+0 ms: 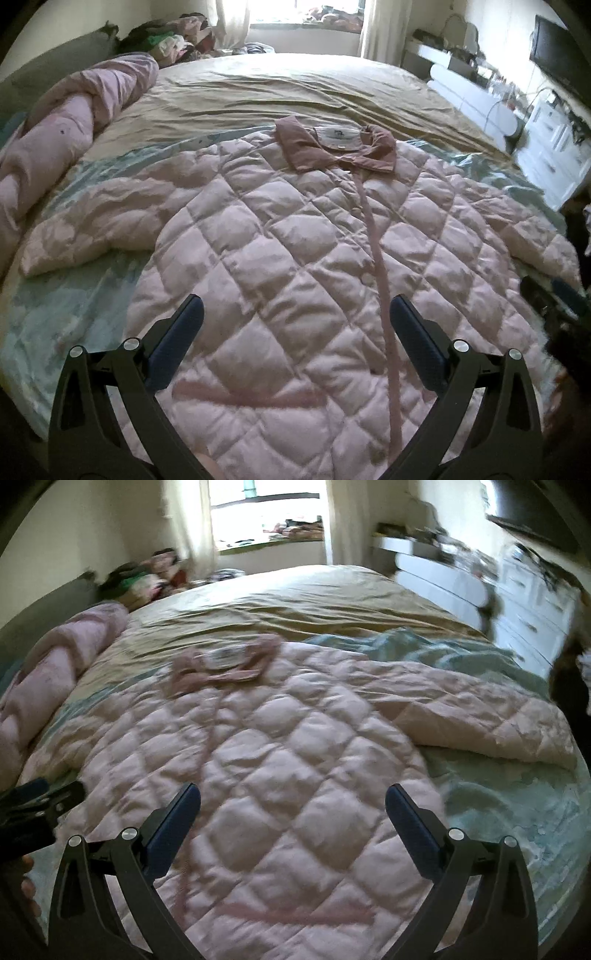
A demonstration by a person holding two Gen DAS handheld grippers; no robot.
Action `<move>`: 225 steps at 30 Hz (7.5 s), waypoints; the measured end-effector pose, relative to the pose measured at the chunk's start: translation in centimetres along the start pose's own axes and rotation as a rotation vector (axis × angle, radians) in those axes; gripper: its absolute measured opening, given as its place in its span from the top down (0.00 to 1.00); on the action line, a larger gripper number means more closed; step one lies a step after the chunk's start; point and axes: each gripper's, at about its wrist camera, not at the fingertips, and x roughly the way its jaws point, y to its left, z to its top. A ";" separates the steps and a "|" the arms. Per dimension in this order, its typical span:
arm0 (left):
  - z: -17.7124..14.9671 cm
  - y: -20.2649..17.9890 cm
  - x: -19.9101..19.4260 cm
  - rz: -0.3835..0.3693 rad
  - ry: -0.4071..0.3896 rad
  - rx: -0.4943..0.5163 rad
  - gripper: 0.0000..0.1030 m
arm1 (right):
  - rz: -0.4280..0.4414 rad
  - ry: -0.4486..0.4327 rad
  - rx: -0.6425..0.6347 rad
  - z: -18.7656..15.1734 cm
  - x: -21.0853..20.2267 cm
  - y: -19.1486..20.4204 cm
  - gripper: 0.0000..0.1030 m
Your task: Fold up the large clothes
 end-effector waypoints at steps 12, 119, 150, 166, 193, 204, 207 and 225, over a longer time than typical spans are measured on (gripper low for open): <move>3.9 -3.6 5.8 0.036 0.025 0.050 0.08 | -0.196 0.020 0.201 2.4 3.9 -11.6 0.04; 8.1 14.4 6.0 -0.041 0.038 -0.199 0.08 | 0.212 -0.025 -0.147 6.2 12.1 11.5 0.74; 8.9 15.5 7.5 -0.017 0.074 -0.270 0.08 | 0.442 0.072 -0.313 1.7 9.6 15.5 0.57; 8.1 7.6 15.0 -0.142 0.201 -0.201 0.44 | 0.167 0.000 -0.202 4.5 8.6 6.1 0.30; 8.1 8.6 13.8 0.048 0.055 0.041 0.99 | -0.057 0.036 -0.105 8.2 13.1 -0.5 0.31; 7.2 8.6 15.6 0.056 0.088 0.038 0.98 | -0.100 0.127 -0.117 7.8 17.6 -1.5 0.17; 7.2 8.6 15.9 0.052 0.093 0.030 0.98 | -0.092 0.135 -0.098 7.6 18.3 -1.9 0.15; 5.9 6.5 13.7 0.095 0.058 0.072 0.84 | -0.038 0.164 -0.148 5.7 16.8 1.8 0.08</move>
